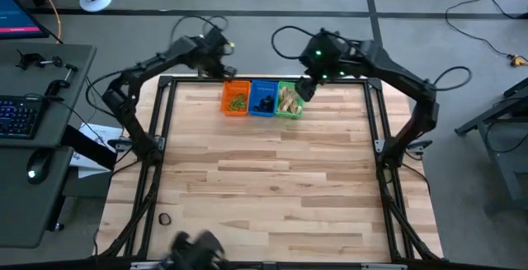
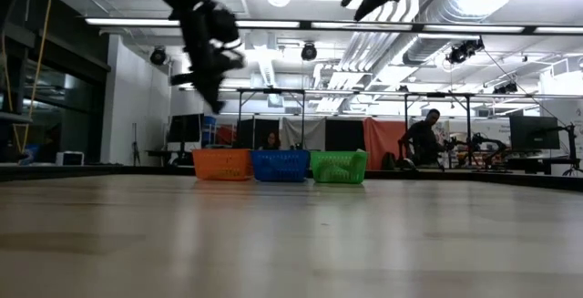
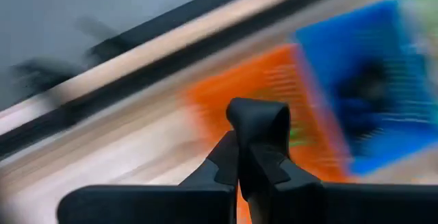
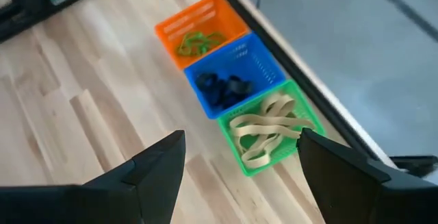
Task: Sort rubber bands into baskets
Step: Put the black rubber band into the blue bin
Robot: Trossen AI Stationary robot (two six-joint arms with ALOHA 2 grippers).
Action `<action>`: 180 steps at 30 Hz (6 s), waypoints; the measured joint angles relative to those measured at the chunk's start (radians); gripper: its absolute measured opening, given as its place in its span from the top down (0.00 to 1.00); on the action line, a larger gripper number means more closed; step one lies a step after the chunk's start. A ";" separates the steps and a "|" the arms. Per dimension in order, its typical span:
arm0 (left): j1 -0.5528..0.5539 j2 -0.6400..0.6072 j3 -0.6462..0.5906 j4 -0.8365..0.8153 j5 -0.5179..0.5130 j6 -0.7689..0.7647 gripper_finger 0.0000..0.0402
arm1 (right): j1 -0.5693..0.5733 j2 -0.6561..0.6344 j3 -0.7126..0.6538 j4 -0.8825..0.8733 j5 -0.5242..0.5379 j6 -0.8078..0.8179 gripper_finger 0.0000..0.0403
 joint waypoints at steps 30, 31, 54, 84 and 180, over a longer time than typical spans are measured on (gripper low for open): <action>-0.262 0.180 -0.002 0.385 0.030 -0.028 0.49 | 0.066 -0.069 0.000 -0.010 0.078 0.124 0.33; -0.263 0.175 -0.002 0.366 0.056 -0.036 0.47 | 0.066 -0.069 0.000 -0.010 0.078 0.124 0.33; -1.419 -0.431 -0.631 -0.041 0.239 -0.261 0.43 | 0.065 -0.056 0.000 -0.002 0.080 -0.039 0.33; -1.804 -0.384 -0.911 0.321 0.189 -0.430 0.43 | 0.065 -0.049 0.000 -0.010 0.079 -0.005 0.33; -0.472 -0.300 -0.502 0.678 -0.080 0.180 1.00 | 0.058 -0.024 0.002 0.031 0.151 -0.001 0.33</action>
